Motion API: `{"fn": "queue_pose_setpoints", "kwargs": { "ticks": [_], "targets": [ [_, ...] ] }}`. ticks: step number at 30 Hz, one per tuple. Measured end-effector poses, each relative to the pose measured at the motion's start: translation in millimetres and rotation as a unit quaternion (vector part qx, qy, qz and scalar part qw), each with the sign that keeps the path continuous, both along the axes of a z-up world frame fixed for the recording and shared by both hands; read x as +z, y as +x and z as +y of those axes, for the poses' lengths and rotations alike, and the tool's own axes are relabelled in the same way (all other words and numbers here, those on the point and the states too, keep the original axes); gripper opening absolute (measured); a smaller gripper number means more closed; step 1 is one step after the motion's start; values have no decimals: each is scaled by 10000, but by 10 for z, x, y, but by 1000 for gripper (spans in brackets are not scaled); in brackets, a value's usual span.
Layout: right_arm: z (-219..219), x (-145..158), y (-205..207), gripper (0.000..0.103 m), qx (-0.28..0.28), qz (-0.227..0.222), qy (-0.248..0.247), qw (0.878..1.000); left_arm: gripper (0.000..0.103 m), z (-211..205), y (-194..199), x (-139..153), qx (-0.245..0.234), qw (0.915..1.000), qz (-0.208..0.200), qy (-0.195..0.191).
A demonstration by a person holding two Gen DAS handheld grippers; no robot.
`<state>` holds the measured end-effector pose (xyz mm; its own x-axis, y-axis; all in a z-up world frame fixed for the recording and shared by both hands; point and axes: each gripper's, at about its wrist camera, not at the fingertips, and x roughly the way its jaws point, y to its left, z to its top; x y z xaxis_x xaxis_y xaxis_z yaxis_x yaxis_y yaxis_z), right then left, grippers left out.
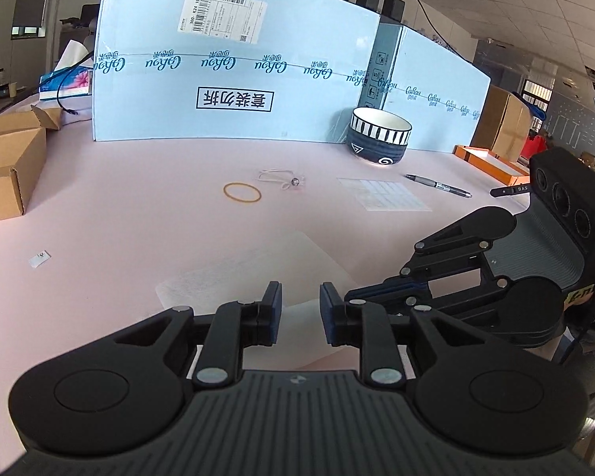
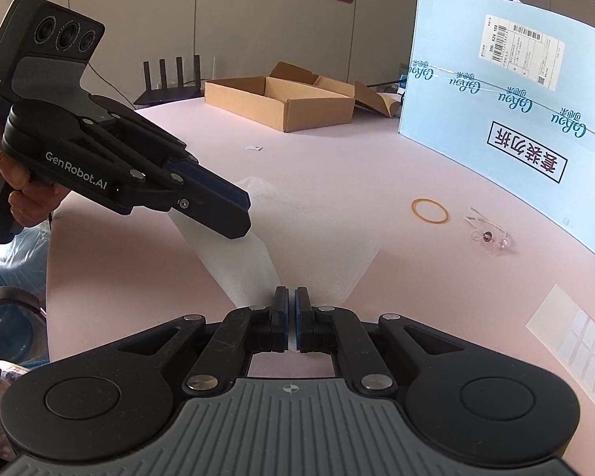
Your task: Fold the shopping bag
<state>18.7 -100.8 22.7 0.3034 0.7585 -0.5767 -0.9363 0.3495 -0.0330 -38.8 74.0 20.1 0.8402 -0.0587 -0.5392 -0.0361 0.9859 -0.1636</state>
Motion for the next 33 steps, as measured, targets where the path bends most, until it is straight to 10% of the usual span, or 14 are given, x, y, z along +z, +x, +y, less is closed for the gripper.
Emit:
{"fn": "queue_pose_setpoints", "kwargs": {
  "ticks": [19,33],
  "targets": [
    [-7,7,9,4,-4,-15,76,10000,23,58,-276,-278,273,9985,-399,273],
    [-22,5,58,4,-6,135,164,9998,23,253,-307,-330,355,9964,-502,-584]
  ]
}}
